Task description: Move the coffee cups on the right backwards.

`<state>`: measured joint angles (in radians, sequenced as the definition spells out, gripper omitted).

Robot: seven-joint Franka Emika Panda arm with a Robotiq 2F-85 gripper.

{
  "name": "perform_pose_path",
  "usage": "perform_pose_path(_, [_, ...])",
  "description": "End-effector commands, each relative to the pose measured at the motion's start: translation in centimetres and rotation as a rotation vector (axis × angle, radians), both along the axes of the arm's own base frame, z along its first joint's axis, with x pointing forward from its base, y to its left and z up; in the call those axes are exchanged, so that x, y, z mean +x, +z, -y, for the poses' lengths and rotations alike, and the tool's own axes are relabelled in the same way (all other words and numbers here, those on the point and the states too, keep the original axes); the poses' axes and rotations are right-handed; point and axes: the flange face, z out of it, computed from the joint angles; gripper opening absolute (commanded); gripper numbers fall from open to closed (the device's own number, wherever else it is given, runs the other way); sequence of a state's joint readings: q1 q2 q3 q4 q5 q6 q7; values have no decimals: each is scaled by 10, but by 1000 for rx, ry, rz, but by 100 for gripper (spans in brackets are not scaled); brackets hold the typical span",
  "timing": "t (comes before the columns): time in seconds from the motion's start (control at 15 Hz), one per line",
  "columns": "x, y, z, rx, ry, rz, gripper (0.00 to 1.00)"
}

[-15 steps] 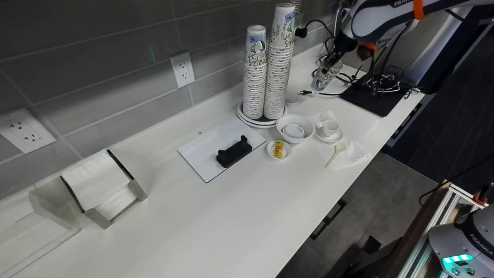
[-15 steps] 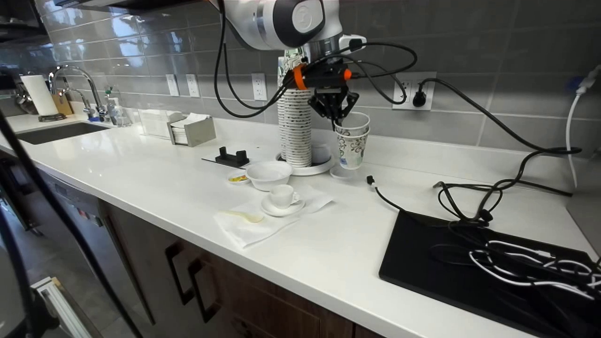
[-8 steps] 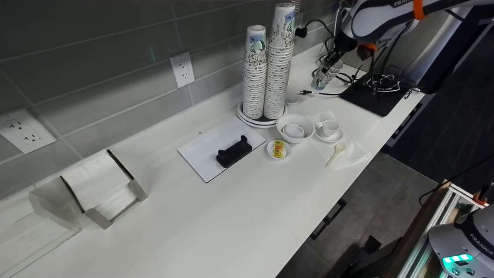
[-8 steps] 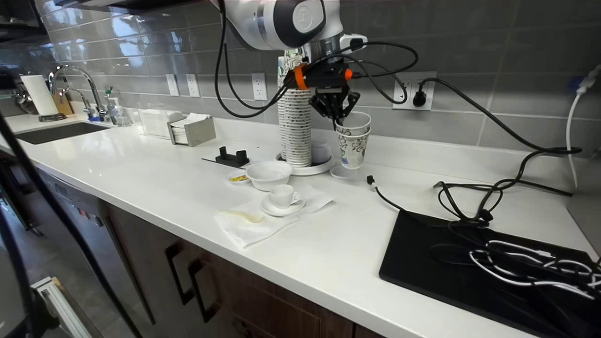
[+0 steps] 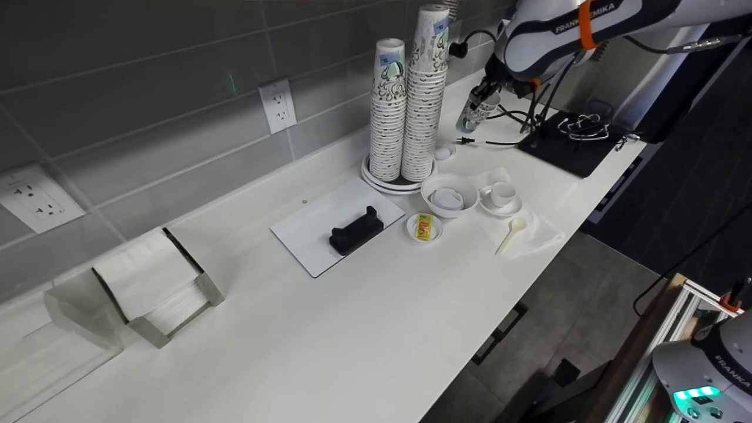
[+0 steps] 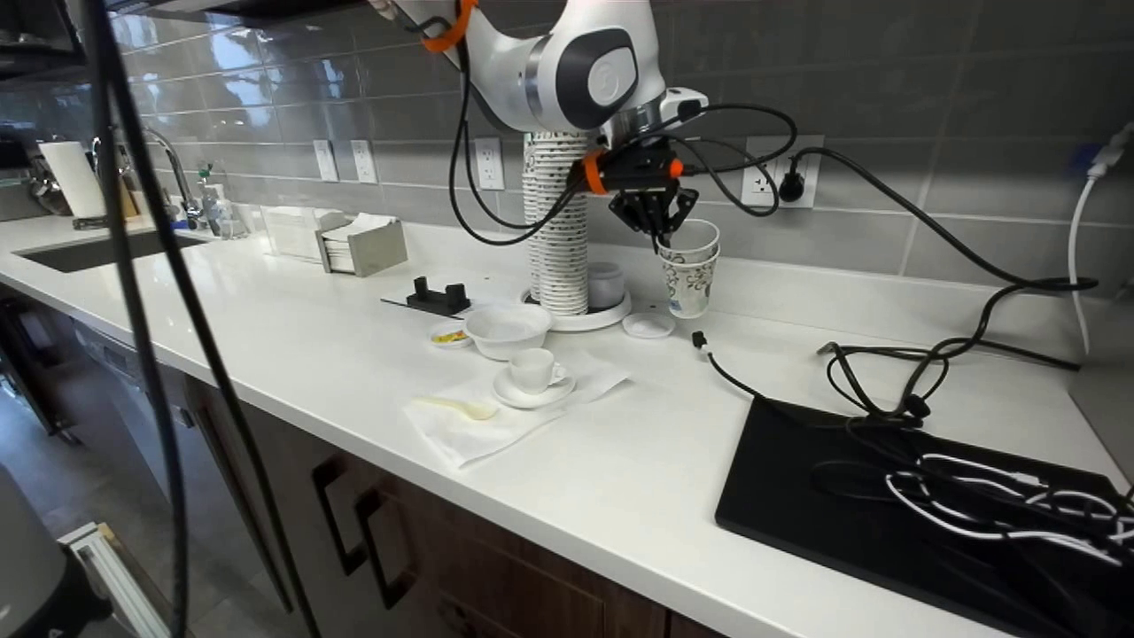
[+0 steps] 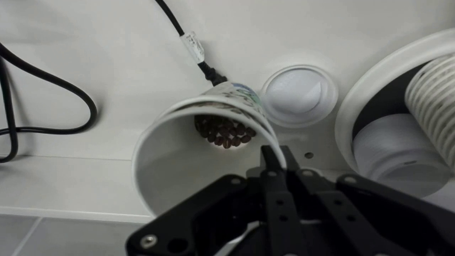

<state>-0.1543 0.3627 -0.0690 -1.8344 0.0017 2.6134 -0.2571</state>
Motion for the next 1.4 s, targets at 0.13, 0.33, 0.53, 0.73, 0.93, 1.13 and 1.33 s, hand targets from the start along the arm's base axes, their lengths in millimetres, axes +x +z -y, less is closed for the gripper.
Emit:
perform_pose_path(0.13, [62, -1, 20, 16, -117, 38, 1])
perform_pose_path(0.33, [80, -8, 36, 26, -186, 20, 1])
perform_pose_path(0.53, [91, -22, 48, 46, -219, -22, 1])
perform_pose_path(0.73, [95, -38, 54, 93, -233, -111, 1])
perform_pose_path(0.93, [102, -48, 61, 92, -247, -145, 1])
perform_pose_path(1.13, [107, -46, 63, 105, -246, -154, 31])
perform_pose_path(1.33, [110, -39, 62, 116, -245, -162, 42])
